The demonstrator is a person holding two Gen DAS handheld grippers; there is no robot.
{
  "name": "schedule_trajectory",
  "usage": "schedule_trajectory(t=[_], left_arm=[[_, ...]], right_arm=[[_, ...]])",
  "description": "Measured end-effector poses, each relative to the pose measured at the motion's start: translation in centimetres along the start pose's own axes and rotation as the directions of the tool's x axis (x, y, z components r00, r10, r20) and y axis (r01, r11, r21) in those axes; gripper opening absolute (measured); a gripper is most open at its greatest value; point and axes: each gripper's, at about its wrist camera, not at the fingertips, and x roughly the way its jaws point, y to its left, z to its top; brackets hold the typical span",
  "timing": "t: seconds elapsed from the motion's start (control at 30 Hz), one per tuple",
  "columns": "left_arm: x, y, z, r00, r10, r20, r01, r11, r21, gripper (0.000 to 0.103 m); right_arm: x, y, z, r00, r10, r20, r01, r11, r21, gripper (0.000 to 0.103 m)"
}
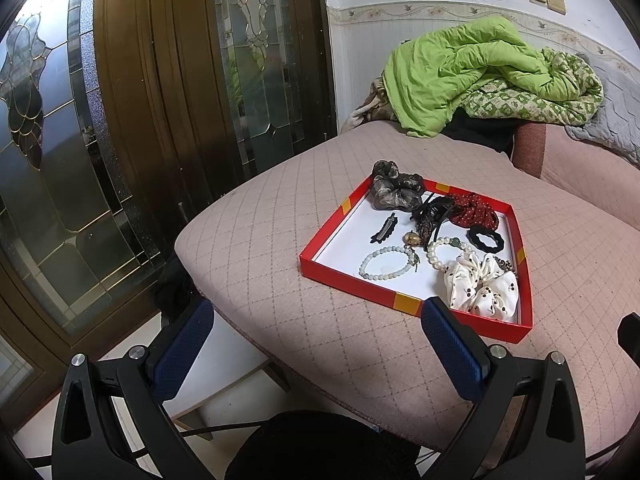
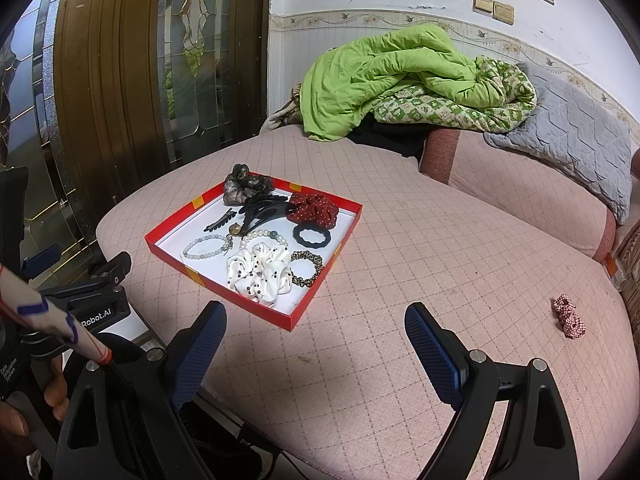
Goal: Organize jewelry
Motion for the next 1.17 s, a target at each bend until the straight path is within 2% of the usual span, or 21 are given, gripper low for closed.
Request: schedule_trajectory(t=[0.87,0.93,1.03,1.17], left_arm=[[0.23,0.2,-0.19,1.0,0.006,-0.009,-0.006,1.0,0.002,0.103],[0.35,0.15,-0.23,1.0,0.005,-0.017,-0.005,1.0,0.008,0.103],[0.24,-0.26,-0.41,0.999,0.049,-0.024,-0.048,0.998,0.048,0.103],[-0.18,-0.71,-0.27,1.0,0.013,-0.024,-0.012,0.997,0.07,0.103]], right_arm=[[0.12,0.16,-0.09,1.0,0.006,-0.004,-0.006,1.0,-0.006,0.093],[0.12,0.14,-0.07,1.0,0.006,-0.004,-0.006,1.0,-0.006,0.093],[0.11,0.09,-0.07,1.0,0.006,-0.003,-0.006,1.0,-0.005,0.093],[0.05,-0.45,-0.02,1.0,0.005,-0.002,-0.005,1.0,0.013,0.093]])
